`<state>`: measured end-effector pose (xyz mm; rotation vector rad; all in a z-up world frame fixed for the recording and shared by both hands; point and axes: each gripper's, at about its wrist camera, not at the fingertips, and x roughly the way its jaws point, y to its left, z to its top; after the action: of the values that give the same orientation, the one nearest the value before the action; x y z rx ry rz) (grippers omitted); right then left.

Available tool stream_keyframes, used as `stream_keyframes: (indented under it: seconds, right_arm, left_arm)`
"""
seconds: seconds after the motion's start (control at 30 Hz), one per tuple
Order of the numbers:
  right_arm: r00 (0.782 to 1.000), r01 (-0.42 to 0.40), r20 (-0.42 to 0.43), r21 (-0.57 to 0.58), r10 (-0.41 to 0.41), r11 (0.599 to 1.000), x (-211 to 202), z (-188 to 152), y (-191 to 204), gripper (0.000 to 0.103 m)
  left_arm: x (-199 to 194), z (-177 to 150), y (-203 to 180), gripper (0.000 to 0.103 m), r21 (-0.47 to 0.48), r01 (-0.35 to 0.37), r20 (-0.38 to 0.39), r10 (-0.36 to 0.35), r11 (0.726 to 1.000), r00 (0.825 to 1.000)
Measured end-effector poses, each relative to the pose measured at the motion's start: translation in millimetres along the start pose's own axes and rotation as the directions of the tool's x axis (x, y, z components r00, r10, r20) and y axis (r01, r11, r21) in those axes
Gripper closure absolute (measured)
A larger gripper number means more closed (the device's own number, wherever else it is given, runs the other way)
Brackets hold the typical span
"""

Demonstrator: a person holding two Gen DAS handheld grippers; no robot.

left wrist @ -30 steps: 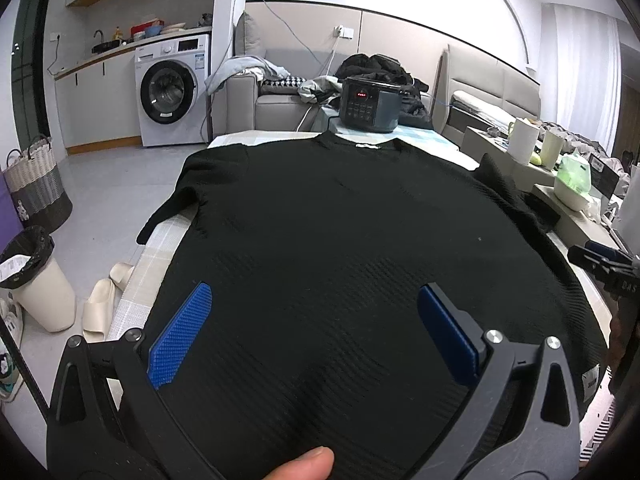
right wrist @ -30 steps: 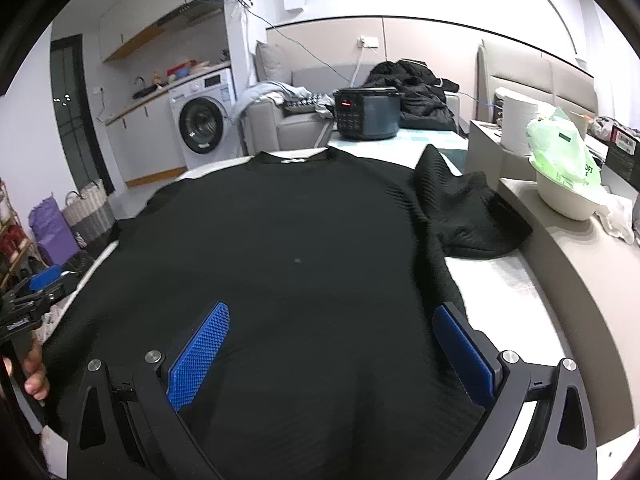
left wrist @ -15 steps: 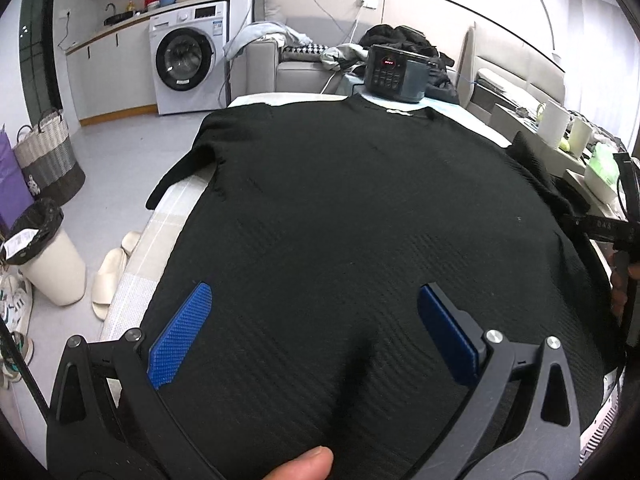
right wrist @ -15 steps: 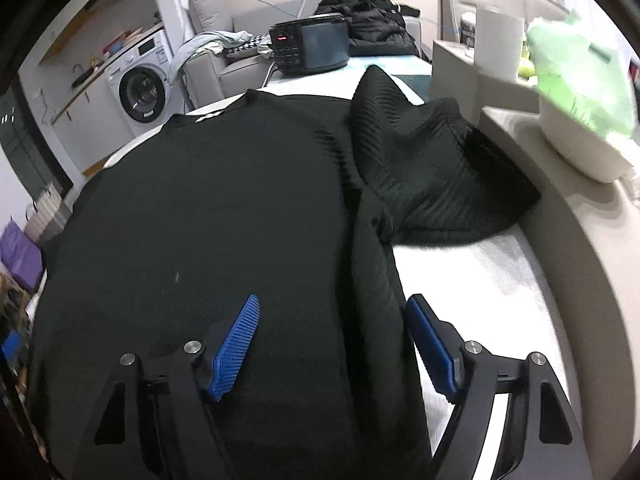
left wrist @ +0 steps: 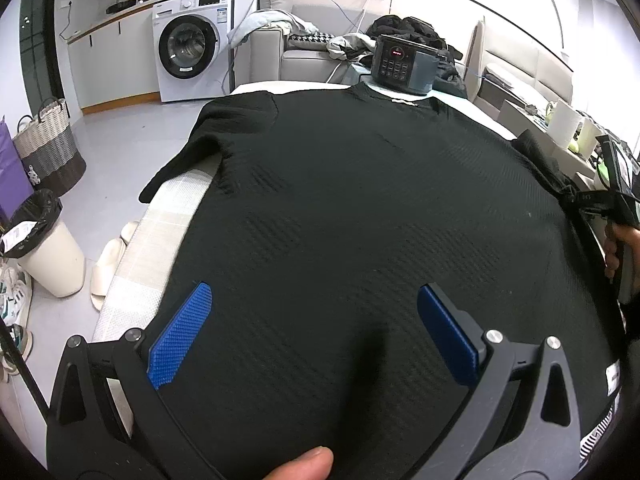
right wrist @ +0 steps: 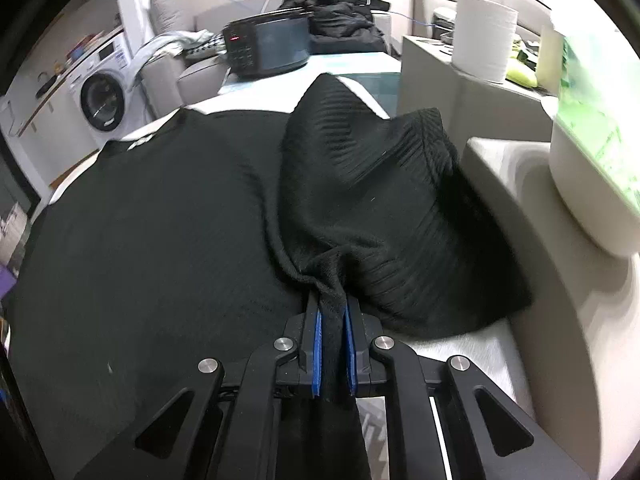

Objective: Fold small clothes
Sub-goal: 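Grasp the sweater's side edge near the folded sleeve with the right gripper, then lift the gripped side edge and fold it over the sweater body with the right gripper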

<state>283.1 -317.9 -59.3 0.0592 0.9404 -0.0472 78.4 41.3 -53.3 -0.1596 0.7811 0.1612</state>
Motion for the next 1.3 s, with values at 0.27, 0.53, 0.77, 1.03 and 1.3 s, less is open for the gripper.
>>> stream_keyframes:
  seconds: [0.27, 0.53, 0.77, 1.03, 1.3]
  right_arm:
    - [0.999, -0.030, -0.043, -0.029, 0.029, 0.999, -18.7, -16.3, 3.2, 0.076]
    - [0.999, -0.004, -0.038, -0.060, 0.002, 0.998, -53.0, -58.3, -6.9, 0.063]
    - [0.996, -0.058, 0.078, 0.279, 0.038, 0.959, -64.0, -29.5, -50.2, 0.058]
    - [0.996, -0.021, 0.082, 0.532, -0.026, 0.847, -46.6, -32.7, -69.3, 0.058]
    - [0.987, 0.146, -0.001, 0.396, -0.158, 0.907, -18.5, -8.3, -48.7, 0.055]
  left_arm:
    - [3.0, 7.3, -0.5, 0.001, -0.004, -0.006, 0.007, 0.006, 1.000, 1.000]
    - [14.1, 15.8, -13.3, 0.001, 0.032, 0.041, -0.011, -0.041, 0.999, 0.999]
    - [20.9, 56.5, -54.3, 0.001, 0.073, 0.113, 0.026, -0.115, 0.991, 0.993]
    - [41.7, 88.8, -111.1, 0.001, 0.132, 0.203, 0.019, -0.207, 0.970, 0.978]
    - [79.0, 88.2, -147.9, 0.001, 0.191, 0.203, -0.043, -0.198, 0.960, 0.979]
